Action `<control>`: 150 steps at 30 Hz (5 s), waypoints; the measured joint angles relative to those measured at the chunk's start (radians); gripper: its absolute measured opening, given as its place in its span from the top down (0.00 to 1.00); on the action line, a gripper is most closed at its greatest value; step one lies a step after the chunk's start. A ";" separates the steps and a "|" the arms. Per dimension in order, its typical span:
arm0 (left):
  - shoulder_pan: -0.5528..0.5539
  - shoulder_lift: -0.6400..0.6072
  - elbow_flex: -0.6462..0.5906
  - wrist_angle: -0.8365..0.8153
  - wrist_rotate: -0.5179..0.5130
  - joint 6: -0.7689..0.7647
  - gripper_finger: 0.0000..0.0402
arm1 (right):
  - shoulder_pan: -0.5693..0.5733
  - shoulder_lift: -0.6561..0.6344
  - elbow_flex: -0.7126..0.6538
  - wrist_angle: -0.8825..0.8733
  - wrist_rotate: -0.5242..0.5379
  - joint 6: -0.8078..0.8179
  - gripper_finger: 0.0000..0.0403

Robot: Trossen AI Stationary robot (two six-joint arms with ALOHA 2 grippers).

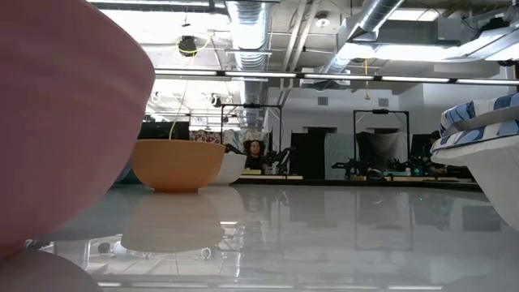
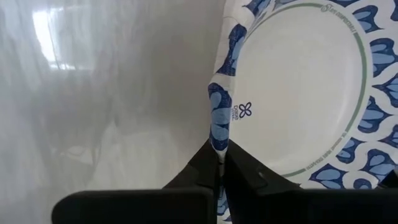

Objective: Nest bowls inside each other
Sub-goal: Stack the left white paper bowl on top of the right white paper bowl

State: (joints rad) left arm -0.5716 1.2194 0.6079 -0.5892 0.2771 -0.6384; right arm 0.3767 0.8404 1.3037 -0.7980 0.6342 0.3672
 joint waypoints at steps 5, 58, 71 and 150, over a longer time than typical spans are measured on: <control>0.000 0.000 0.000 0.000 -0.001 -0.012 1.00 | 0.000 0.018 0.000 -0.004 0.000 0.001 0.63; 0.347 -0.620 0.001 0.155 -0.402 -0.435 1.00 | -0.014 0.092 0.000 -0.011 0.049 0.044 0.63; 0.367 -0.617 0.001 0.446 -0.615 -0.554 1.00 | -0.035 0.161 0.000 -0.011 0.071 0.114 0.63; 0.628 0.166 0.449 0.356 -0.191 -0.263 1.00 | -0.163 0.372 0.000 -0.217 -0.139 0.601 0.38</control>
State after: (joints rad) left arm 0.0563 1.3853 1.0569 -0.2329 0.0865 -0.9010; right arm 0.2137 1.2125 1.3041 -1.0153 0.4954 0.9682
